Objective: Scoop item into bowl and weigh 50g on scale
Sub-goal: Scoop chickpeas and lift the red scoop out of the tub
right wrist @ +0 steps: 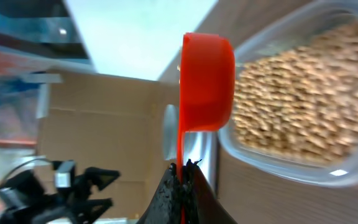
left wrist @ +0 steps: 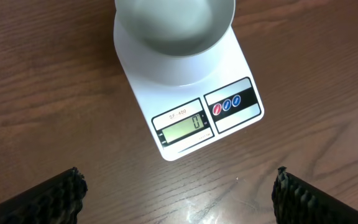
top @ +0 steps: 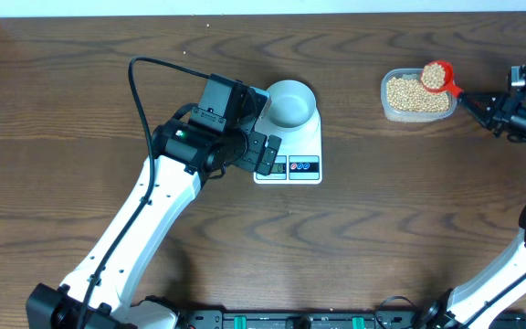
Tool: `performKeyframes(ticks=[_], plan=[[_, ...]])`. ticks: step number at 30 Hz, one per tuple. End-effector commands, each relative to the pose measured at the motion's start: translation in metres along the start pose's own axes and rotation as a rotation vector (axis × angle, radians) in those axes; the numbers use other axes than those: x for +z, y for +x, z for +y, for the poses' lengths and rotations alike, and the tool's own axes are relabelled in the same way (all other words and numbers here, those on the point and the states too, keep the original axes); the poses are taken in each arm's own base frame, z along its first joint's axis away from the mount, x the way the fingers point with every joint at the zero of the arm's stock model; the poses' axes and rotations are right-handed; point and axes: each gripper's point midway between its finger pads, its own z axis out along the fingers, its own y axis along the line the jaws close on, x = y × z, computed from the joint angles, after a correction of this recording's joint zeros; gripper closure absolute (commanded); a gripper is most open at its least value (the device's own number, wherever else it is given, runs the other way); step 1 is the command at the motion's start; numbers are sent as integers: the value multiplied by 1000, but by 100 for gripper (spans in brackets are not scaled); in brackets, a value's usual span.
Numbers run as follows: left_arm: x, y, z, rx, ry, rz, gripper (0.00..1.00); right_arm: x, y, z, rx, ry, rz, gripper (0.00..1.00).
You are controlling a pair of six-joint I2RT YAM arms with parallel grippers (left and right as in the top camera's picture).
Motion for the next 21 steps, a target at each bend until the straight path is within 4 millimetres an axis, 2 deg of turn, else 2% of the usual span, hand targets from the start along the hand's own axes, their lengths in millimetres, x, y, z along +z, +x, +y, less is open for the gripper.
performKeyframes(ticks=[1,8,21], plan=[[1,3,4,-5,-16,4,2,-4,-4,24,-7,-162,-29,99],[1,3,4,-5,-16,5,2,5,1,27,47,-168,-1,99],[1,3,4,-5,-16,4,2,64,31,46,44,-202,153,99]])
